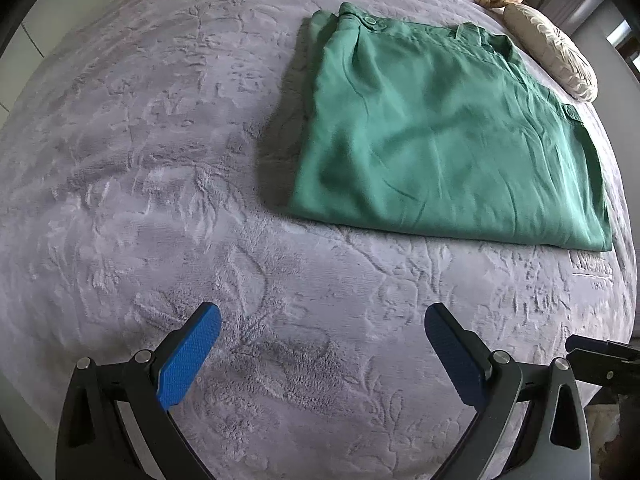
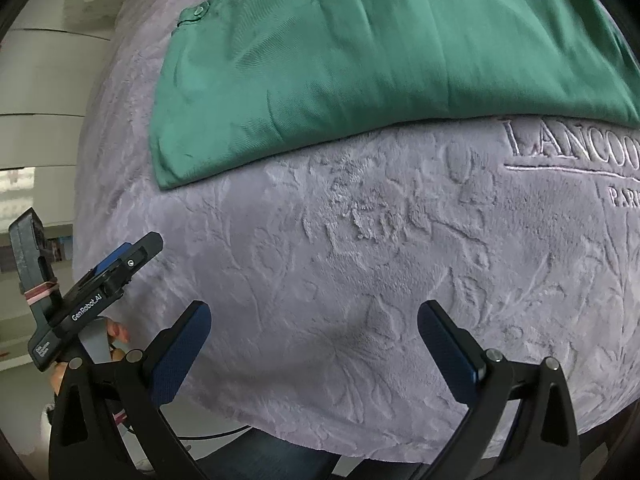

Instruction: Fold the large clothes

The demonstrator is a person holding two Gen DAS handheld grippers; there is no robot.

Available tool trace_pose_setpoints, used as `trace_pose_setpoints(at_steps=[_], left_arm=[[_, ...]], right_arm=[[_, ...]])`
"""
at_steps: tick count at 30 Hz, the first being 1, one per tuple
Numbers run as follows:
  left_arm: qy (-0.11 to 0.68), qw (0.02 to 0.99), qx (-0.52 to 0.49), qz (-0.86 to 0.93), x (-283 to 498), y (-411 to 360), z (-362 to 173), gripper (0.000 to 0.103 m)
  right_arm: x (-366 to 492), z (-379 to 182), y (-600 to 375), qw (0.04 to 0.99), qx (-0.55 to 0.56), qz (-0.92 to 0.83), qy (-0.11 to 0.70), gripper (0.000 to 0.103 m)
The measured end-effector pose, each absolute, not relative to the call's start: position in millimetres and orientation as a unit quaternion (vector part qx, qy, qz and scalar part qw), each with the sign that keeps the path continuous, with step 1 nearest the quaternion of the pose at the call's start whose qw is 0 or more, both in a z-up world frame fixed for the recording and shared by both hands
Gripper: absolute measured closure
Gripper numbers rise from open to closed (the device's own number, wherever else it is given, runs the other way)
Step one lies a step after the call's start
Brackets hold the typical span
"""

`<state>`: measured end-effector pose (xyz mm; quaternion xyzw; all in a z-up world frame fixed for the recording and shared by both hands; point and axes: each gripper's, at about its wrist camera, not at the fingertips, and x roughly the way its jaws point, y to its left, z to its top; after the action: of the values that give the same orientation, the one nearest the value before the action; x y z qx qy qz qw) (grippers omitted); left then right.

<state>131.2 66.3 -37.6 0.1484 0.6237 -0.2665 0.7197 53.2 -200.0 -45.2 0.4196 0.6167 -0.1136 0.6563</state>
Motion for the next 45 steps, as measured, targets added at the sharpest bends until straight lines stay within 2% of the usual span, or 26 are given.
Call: trace_pose_setpoints(at_steps=[13,18,24,29,36,38,39,40,45], left_arm=[[0.633,0.721,0.137,-0.245,141,67,-45,0.001],[0.629,0.728,0.127,-0.240,156,71,-46,0.001],[0.624,0.735,0.109,-0.240,178,71,-50,0.001],[0.636,0.724,0.055,-0.262,196,70,-55,0.001],[0.643,0.713,0.012,-0.280,215,65,-63,0.001],[0.652,0.697,-0.019,-0.298,220,65,-66,0.001],[0.657,0.688,-0.038,-0.307,223,65,-67,0.001],[0.661,0.679,-0.057,-0.314,226,65,-68,0.001],[0.683,0.623,-0.140,-0.353,246,53,-79,0.001]], right_arm=[[54,-53,-202,0.647,0.437,-0.111,0.615,0.000],[60,-60,-212,0.642,0.482,-0.101,0.588,0.000],[84,-75,-225,0.642,0.563,-0.073,0.515,0.000],[112,-108,-228,0.623,0.646,-0.051,0.438,0.000],[140,-130,-230,0.608,0.713,-0.049,0.346,0.001],[143,-132,-228,0.597,0.729,-0.048,0.332,0.014],[144,-134,-228,0.592,0.732,-0.048,0.334,0.057],[144,-135,-227,0.587,0.731,-0.050,0.343,0.095],[141,-114,-235,0.604,0.731,-0.012,0.317,0.096]])
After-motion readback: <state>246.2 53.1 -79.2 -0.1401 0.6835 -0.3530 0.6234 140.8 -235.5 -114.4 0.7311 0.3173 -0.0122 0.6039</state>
